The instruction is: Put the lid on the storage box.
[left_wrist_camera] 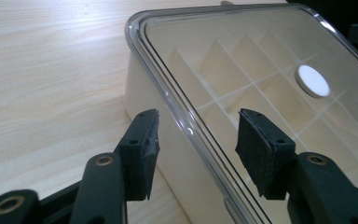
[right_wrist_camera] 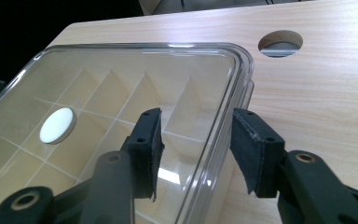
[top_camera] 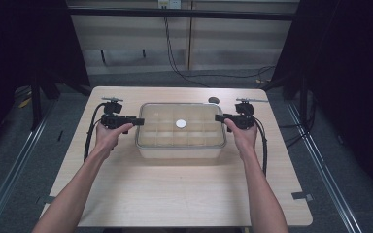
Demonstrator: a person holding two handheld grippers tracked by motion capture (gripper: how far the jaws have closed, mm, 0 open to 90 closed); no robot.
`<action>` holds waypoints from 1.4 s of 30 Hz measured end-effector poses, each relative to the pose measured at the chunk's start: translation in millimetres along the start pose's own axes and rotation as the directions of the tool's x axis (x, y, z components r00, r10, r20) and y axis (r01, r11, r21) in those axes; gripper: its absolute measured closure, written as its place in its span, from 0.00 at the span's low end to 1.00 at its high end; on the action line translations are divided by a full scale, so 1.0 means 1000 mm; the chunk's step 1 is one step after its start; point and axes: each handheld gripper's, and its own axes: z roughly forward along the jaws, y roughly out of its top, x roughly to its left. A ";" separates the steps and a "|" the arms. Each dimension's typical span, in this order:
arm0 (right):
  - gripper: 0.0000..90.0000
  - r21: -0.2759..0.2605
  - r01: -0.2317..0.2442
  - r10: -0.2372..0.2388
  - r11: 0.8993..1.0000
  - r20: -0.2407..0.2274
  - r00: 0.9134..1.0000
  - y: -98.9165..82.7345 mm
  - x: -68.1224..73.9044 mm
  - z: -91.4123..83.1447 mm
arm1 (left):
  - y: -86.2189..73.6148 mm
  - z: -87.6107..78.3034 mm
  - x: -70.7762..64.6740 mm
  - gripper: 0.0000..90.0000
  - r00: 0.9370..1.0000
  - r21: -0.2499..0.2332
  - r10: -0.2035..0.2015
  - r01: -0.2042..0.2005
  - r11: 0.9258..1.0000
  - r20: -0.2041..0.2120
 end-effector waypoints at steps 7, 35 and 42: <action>0.57 -0.025 0.009 -0.010 1.000 -0.042 0.999 0.004 0.007 -0.007 | -0.002 -0.009 -0.005 0.52 1.000 -0.024 0.008 -0.007 1.000 0.012; 0.31 -0.060 0.066 -0.072 0.996 -0.108 0.992 -0.014 0.027 -0.059 | -0.030 -0.048 -0.033 0.44 0.996 -0.041 0.081 -0.083 0.996 -0.047; 0.29 -0.080 0.073 -0.081 0.994 -0.103 0.991 -0.026 0.028 -0.077 | -0.036 -0.074 -0.039 0.42 0.993 -0.070 0.085 -0.090 0.993 -0.077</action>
